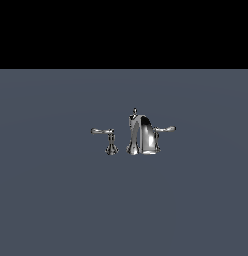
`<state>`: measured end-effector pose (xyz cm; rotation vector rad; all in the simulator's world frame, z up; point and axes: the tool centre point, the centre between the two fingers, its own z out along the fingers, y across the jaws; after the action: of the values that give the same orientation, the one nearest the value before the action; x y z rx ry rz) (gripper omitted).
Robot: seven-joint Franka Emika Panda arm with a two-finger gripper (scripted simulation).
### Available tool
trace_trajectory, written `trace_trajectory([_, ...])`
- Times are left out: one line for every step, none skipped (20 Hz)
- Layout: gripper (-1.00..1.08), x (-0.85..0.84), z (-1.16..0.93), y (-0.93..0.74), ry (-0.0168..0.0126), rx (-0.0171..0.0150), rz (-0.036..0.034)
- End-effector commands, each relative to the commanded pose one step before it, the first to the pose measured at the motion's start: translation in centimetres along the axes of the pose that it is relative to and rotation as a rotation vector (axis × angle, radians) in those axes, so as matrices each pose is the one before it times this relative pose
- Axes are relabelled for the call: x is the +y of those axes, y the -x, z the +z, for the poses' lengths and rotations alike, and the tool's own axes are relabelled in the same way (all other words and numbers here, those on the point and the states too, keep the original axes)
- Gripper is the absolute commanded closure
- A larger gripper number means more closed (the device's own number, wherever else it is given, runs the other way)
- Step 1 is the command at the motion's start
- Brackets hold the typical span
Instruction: Turn on the faucet by rotating a designated handle.
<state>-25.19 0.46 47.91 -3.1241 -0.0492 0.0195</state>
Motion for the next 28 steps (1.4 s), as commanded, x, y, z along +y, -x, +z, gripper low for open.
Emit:
trace_trajectory([1.08,0.001,0.000,0.000,0.00000,0.00000,0.00000])
trace_trajectory([1.08,-0.004,0.017,-0.015,0.00001,0.00002,0.00069])
trace_trajectory([1.08,-0.014,0.052,-0.047,-0.00001,0.00003,0.00195])
trace_trajectory([1.08,-0.019,0.087,-0.078,-0.00002,0.00005,0.00338])
trace_trajectory([1.08,-0.027,0.122,-0.110,-0.00002,0.00007,0.00473])
trace_trajectory([1.08,-0.036,0.157,-0.141,-0.00003,0.00008,0.00602])
trace_trajectory([1.08,-0.043,0.192,-0.173,-0.00003,0.00010,0.00740])
trace_trajectory([1.08,-0.051,0.227,-0.205,-0.00004,0.00012,0.00876])
trace_trajectory([1.08,-0.060,0.262,-0.237,-0.00005,0.00014,0.01010])
trace_trajectory([1.08,-0.067,0.298,-0.269,-0.00005,0.00016,0.01151])
trace_trajectory([1.08,-0.075,0.334,-0.302,-0.00006,0.00018,0.01286])
trace_trajectory([1.08,-0.083,0.369,-0.334,-0.00006,0.00020,0.01425])
trace_trajectory([1.08,-0.091,0.405,-0.367,-0.00007,0.00022,0.01562])
trace_trajectory([1.08,-0.099,0.441,-0.400,-0.00008,0.00024,0.01701])
trace_trajectory([1.08,-0.107,0.476,-0.433,-0.00008,0.00026,0.01836])
trace_trajectory([1.08,-0.113,0.509,-0.464,-0.00009,0.00028,0.01964])
trace_trajectory([1.08,-0.121,0.540,-0.493,-0.00009,0.00029,0.02081])
trace_trajectory([1.08,-0.127,0.569,-0.520,-0.00010,0.00031,0.02191])
trace_trajectory([1.08,-0.133,0.596,-0.545,-0.00010,0.00033,0.02294])
trace_trajectory([1.08,-0.138,0.621,-0.570,-0.00011,0.00034,0.02392])
trace_trajectory([1.08,-0.144,0.646,-0.593,-0.00011,0.00035,0.02485])
trace_trajectory([1.08,-0.149,0.669,-0.616,-0.00012,0.00037,0.02575])
trace_trajectory([1.08,-0.154,0.692,-0.638,-0.00012,0.00038,0.02662])
trace_trajectory([1.08,-0.158,0.714,-0.660,-0.00013,0.00039,0.02747])
trace_trajectory([1.08,-0.161,0.723,-0.670,-0.00013,0.00040,0.02782])
trace_trajectory([1.08,-0.159,0.717,-0.666,-0.00013,0.00039,0.02759])
trace_trajectory([1.08,-0.157,0.705,-0.656,-0.00012,0.00039,0.02713])
trace_trajectory([1.08,-0.155,0.695,-0.647,-0.00012,0.00038,0.02673])
